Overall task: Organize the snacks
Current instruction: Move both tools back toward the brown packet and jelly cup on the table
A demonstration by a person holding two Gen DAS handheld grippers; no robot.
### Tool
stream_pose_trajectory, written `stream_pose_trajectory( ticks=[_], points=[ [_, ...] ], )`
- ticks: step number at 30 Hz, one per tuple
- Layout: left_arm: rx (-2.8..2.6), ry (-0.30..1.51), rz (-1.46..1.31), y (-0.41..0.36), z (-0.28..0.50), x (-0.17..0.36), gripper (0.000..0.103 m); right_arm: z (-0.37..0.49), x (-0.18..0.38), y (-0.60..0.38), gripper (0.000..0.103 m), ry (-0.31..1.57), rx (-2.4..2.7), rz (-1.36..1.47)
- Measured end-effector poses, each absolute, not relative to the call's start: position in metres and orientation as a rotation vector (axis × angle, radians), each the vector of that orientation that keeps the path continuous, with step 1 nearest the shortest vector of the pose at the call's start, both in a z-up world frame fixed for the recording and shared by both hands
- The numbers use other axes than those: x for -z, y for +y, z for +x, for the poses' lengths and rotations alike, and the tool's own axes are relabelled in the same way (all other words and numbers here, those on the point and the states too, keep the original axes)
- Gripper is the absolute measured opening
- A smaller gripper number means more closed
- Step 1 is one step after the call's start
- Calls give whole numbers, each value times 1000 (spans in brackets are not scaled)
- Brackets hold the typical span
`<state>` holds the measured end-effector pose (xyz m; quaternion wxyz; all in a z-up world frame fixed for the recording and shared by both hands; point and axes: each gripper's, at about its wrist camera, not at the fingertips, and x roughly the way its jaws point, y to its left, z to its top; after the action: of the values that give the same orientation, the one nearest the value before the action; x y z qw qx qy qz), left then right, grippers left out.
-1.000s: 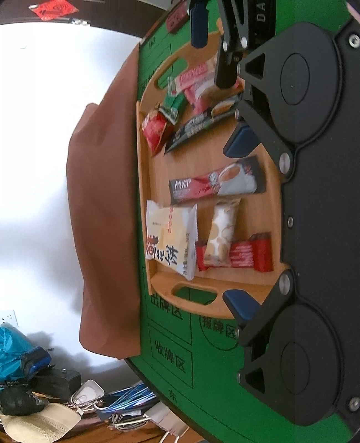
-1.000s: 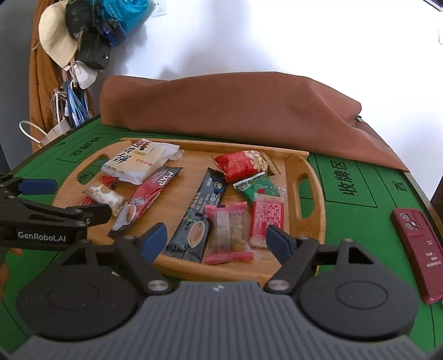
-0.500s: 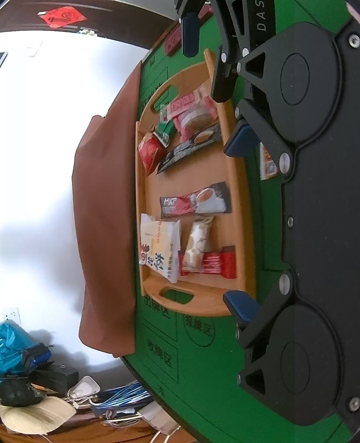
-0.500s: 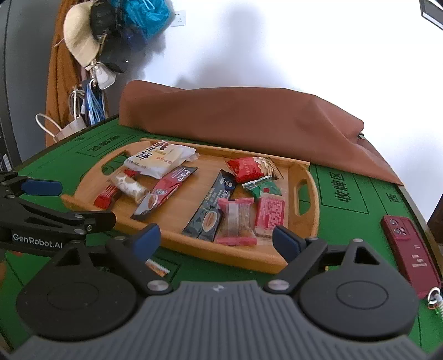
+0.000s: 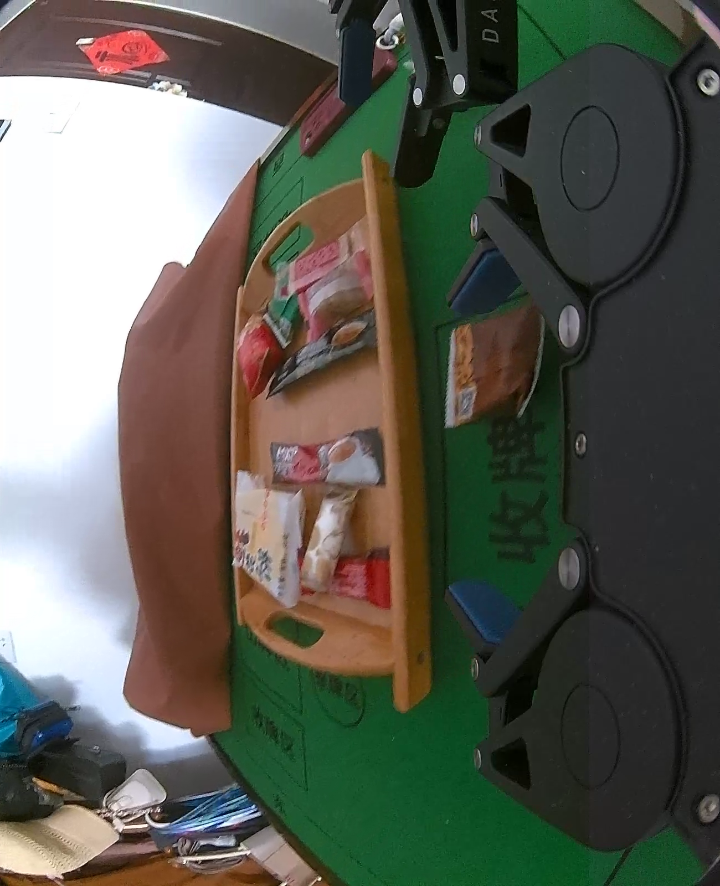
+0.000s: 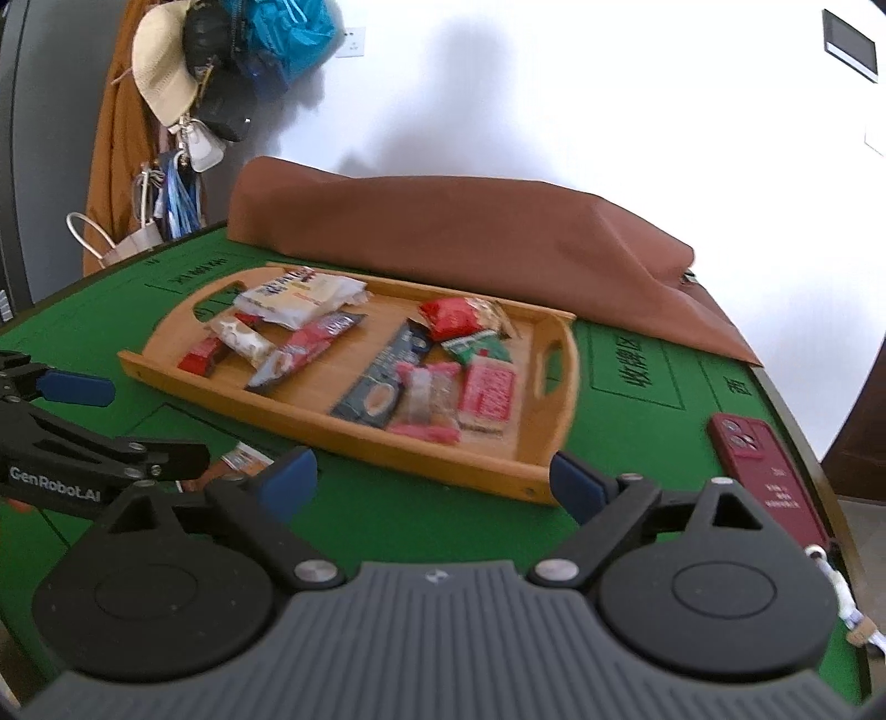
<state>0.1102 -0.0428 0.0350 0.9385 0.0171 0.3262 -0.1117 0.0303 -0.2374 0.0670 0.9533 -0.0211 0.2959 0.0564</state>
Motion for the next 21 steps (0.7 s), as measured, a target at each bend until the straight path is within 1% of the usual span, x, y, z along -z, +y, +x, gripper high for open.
stream_pose_trajectory(
  ticks=[21],
  points=[
    [322, 717, 88, -90, 100, -13, 103, 0, -33, -298, 97, 665, 53, 2]
  ],
)
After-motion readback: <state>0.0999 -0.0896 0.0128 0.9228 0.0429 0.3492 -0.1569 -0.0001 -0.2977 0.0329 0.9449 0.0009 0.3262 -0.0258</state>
